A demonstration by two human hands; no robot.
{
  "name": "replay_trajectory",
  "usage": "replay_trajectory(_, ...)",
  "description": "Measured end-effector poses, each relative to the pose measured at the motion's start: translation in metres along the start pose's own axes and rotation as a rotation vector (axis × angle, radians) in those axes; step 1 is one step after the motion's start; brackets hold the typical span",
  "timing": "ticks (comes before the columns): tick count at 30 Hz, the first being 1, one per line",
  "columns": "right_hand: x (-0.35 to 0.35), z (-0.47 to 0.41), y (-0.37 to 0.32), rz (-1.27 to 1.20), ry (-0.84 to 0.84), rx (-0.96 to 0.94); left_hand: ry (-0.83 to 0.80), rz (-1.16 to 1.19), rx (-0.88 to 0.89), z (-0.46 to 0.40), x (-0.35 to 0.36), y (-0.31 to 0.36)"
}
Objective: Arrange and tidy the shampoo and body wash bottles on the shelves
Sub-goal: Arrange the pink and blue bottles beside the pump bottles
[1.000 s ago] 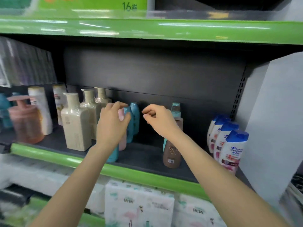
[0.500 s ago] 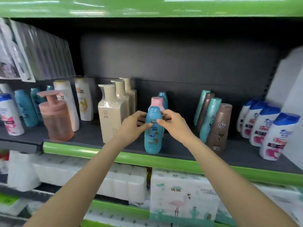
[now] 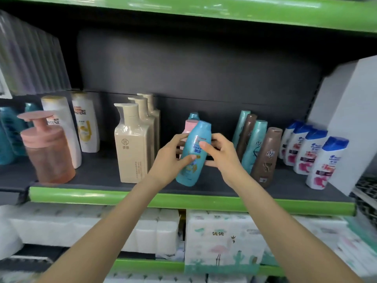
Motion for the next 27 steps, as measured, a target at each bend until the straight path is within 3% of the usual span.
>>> replay_trajectory(3,-0.006,0.0,-0.015,-0.075,0.041,0.021,-0.043,-0.149,0.026,0.004,0.004,0.005)
replay_trajectory(7,-0.007,0.002,-0.02,-0.076,0.083,0.048,0.015,-0.446,-0.038,0.015,0.008,0.01)
replay_trajectory(11,-0.005,0.004,-0.011,-0.104,0.109,0.105,0.035,-0.511,-0.018,0.019,0.011,0.013)
replay_trajectory(20,-0.012,0.007,-0.005,-0.282,-0.207,0.104,-0.014,-0.081,-0.036,0.03,0.003,0.015)
replay_trajectory(23,-0.013,0.005,-0.003,-0.278,-0.208,0.125,-0.112,0.07,-0.083,0.029,0.004,0.013)
replay_trajectory(27,-0.019,0.002,0.002,-0.265,-0.176,0.156,-0.06,0.317,-0.206,0.032,-0.003,0.014)
Point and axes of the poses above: each hand's wrist, its own z-axis away from the middle knuckle, its own x-axis out of the palm, y = z × x, the point moved 3 cm from there along -z, towards the middle knuckle, and after that the axes turned 2 degrees about y, right-handed, at the moved point
